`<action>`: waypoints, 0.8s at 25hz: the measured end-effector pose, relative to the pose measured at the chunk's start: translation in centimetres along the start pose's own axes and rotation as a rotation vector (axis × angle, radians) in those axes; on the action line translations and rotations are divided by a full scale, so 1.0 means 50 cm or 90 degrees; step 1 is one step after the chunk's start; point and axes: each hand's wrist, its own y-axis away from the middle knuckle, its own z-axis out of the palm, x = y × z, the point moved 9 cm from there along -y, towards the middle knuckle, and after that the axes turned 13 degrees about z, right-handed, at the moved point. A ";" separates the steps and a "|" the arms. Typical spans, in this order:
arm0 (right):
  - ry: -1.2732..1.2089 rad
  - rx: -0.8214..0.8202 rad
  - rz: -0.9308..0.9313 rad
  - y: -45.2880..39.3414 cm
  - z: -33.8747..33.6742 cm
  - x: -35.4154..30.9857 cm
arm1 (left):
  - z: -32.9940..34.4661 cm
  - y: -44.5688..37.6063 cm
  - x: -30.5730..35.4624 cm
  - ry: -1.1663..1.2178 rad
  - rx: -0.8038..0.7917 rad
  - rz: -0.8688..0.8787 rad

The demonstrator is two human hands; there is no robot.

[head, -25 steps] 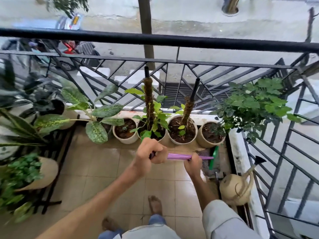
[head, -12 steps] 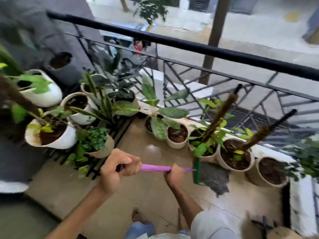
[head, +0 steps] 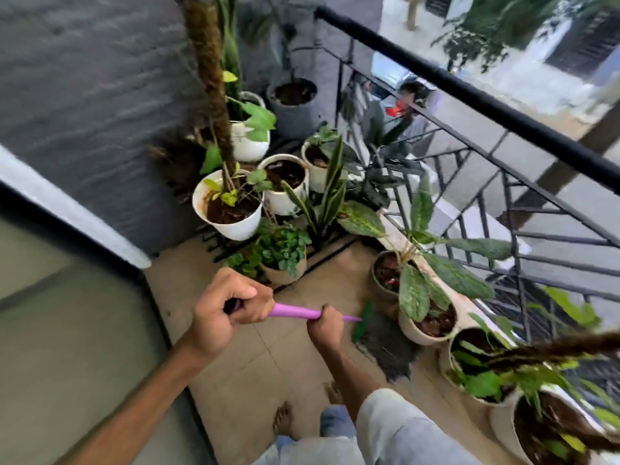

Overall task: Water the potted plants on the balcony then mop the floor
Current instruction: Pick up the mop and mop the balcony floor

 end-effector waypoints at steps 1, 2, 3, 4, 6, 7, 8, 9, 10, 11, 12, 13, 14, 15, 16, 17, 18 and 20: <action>0.019 -0.018 -0.029 -0.014 0.024 -0.034 | -0.024 -0.001 0.009 -0.017 0.021 0.006; 0.027 -0.039 -0.053 -0.025 0.042 -0.064 | -0.041 -0.002 0.014 -0.036 0.039 0.013; 0.032 -0.044 -0.081 -0.041 0.059 -0.086 | -0.055 -0.004 0.016 -0.056 0.058 0.024; 0.035 -0.049 -0.088 -0.054 0.069 -0.108 | -0.064 -0.007 0.016 -0.073 0.074 0.036; 0.036 -0.085 -0.108 -0.088 0.091 -0.145 | -0.070 -0.021 0.018 -0.086 0.116 0.072; 0.038 -0.098 -0.135 -0.113 0.097 -0.166 | -0.073 -0.035 0.019 -0.091 0.141 0.092; 0.051 -0.099 -0.149 -0.143 0.095 -0.182 | -0.076 -0.054 0.018 -0.092 0.163 0.110; 0.074 -0.097 -0.159 -0.175 0.089 -0.201 | -0.079 -0.076 0.013 -0.084 0.189 0.126; 0.101 -0.094 -0.173 -0.213 0.084 -0.217 | -0.083 -0.099 0.002 -0.068 0.219 0.141; 0.124 -0.087 -0.190 -0.245 0.066 -0.238 | -0.088 -0.120 -0.011 -0.049 0.250 0.157; 0.148 -0.079 -0.197 -0.276 0.045 -0.248 | -0.091 -0.139 -0.027 -0.028 0.281 0.169; 0.171 -0.073 -0.201 -0.306 0.024 -0.251 | -0.093 -0.153 -0.047 -0.007 0.308 0.174; 0.203 -0.078 -0.193 -0.334 0.001 -0.253 | -0.094 -0.168 -0.071 0.016 0.329 0.176; 0.236 -0.080 -0.189 -0.361 -0.021 -0.252 | -0.093 -0.177 -0.099 0.035 0.344 0.170; 0.269 -0.088 -0.183 -0.385 -0.037 -0.244 | -0.091 -0.181 -0.124 0.047 0.354 0.159; 0.287 -0.098 -0.185 -0.404 -0.043 -0.234 | -0.089 -0.178 -0.146 0.047 0.363 0.145; 0.298 -0.108 -0.200 -0.407 -0.044 -0.228 | -0.090 -0.165 -0.163 0.037 0.376 0.131; 0.270 -0.129 -0.250 -0.370 -0.021 -0.230 | -0.103 -0.122 -0.171 0.016 0.415 0.115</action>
